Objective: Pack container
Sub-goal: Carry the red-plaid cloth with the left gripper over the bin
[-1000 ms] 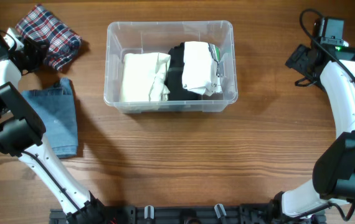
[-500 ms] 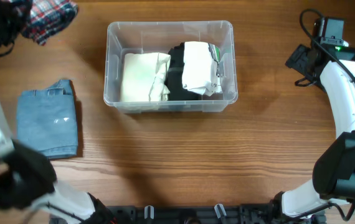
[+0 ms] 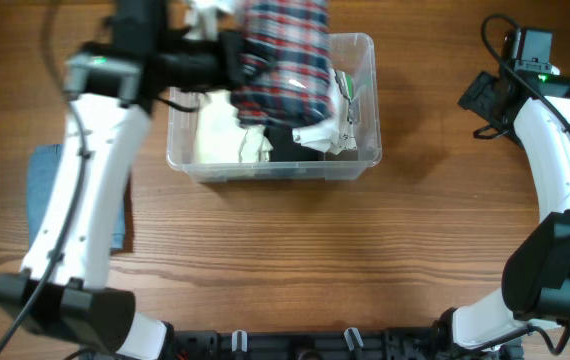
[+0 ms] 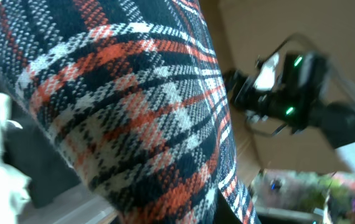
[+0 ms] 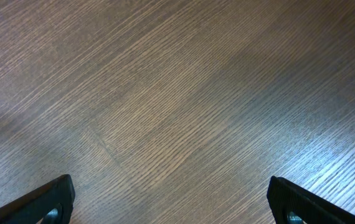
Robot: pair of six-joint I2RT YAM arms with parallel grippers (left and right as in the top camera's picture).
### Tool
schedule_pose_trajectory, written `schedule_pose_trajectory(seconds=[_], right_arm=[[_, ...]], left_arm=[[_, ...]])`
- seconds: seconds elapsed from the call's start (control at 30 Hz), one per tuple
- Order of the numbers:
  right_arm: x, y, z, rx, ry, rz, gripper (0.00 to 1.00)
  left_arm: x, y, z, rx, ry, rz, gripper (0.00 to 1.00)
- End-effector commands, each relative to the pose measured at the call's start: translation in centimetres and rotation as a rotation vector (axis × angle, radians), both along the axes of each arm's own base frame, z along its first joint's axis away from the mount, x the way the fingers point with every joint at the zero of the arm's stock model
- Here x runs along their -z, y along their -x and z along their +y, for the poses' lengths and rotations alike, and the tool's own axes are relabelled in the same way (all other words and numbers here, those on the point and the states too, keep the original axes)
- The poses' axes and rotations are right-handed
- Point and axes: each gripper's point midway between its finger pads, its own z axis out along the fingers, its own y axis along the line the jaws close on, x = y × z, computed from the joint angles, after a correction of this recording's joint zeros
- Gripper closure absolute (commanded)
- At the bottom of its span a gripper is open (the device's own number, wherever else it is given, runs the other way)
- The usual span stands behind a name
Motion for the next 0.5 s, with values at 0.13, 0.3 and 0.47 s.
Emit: schedule_pose_trajectory(seconds=[0.13,0.3,0.47], right_arm=[[0.5,-0.1,-0.1,0.013,-0.008,0.004,0.00],[0.5,-0.1,-0.1,0.013,-0.008,0.004,0.00],[0.5,-0.1,-0.1,0.013,-0.008,0.004,0.00]], left_arm=[[6.4,-0.9,-6.0,0.011,-0.158,0.049,0.96],[10.0,-3.0,-6.8,-0.046,-0.187,0.105,0.96],[11.8,-4.6,-7.6,-0.049,-0.184,0.093,0.96]])
